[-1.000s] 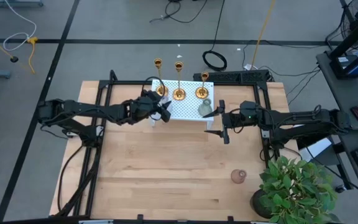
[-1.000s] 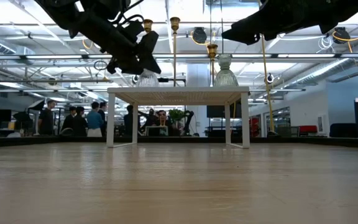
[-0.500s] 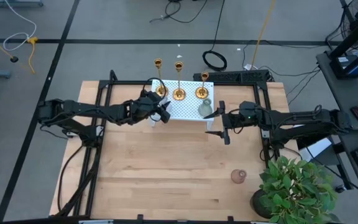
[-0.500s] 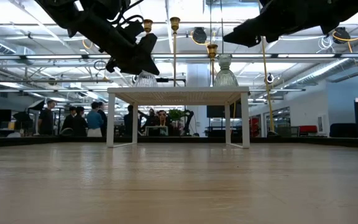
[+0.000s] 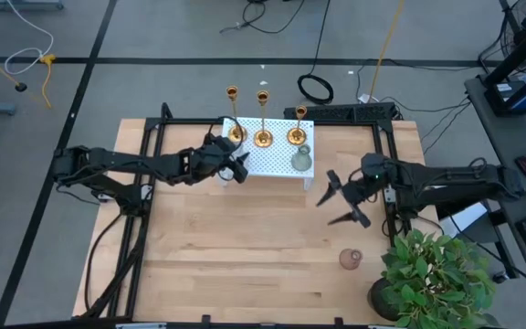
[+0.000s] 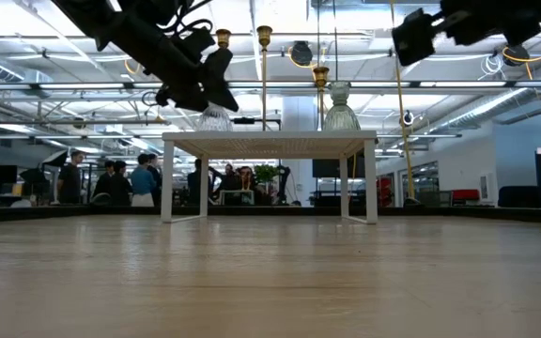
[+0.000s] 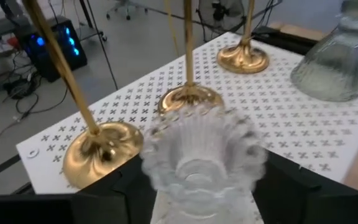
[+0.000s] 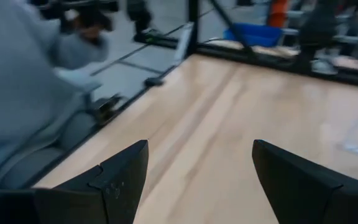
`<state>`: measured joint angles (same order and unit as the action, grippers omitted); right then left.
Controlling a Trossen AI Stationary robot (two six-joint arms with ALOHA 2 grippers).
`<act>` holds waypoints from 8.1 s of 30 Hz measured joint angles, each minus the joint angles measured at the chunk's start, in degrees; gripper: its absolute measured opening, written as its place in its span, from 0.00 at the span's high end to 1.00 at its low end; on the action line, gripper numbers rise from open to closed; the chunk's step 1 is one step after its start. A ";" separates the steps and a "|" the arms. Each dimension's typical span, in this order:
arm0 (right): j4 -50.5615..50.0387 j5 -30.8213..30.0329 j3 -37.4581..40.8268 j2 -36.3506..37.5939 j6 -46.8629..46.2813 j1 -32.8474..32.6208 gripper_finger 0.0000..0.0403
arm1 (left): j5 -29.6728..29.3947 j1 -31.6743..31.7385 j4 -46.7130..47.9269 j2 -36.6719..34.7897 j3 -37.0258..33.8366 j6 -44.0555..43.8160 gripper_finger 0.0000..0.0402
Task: Pick & Place candle stick holders
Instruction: Put the transparent vase on the shelf, then put the pink vase on the shelf
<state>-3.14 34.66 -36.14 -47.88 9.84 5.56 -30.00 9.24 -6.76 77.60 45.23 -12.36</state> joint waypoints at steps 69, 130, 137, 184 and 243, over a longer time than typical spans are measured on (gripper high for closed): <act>25.37 -24.99 33.42 4.11 -7.75 -36.06 0.31 | -1.51 -4.84 -3.82 -15.82 0.07 3.23 0.33; 48.85 -72.71 -12.83 -41.96 -3.15 -14.66 0.68 | -0.40 -4.84 -3.77 -15.80 0.04 6.14 0.33; 47.00 -70.65 -15.46 -45.26 -5.28 -9.46 0.68 | -0.24 -4.84 -3.77 -15.80 0.04 8.48 0.33; 43.95 -66.68 -15.98 -46.58 -2.96 -3.30 0.58 | 3.25 -4.88 -3.27 -15.80 0.04 8.72 0.33; 45.92 -58.62 -15.93 -46.57 -1.61 -2.29 0.59 | 5.98 -10.17 -29.20 17.05 0.04 3.69 0.99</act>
<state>42.78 -23.95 -52.07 -94.45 8.23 3.27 -24.02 -0.93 -35.96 94.65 45.28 -8.67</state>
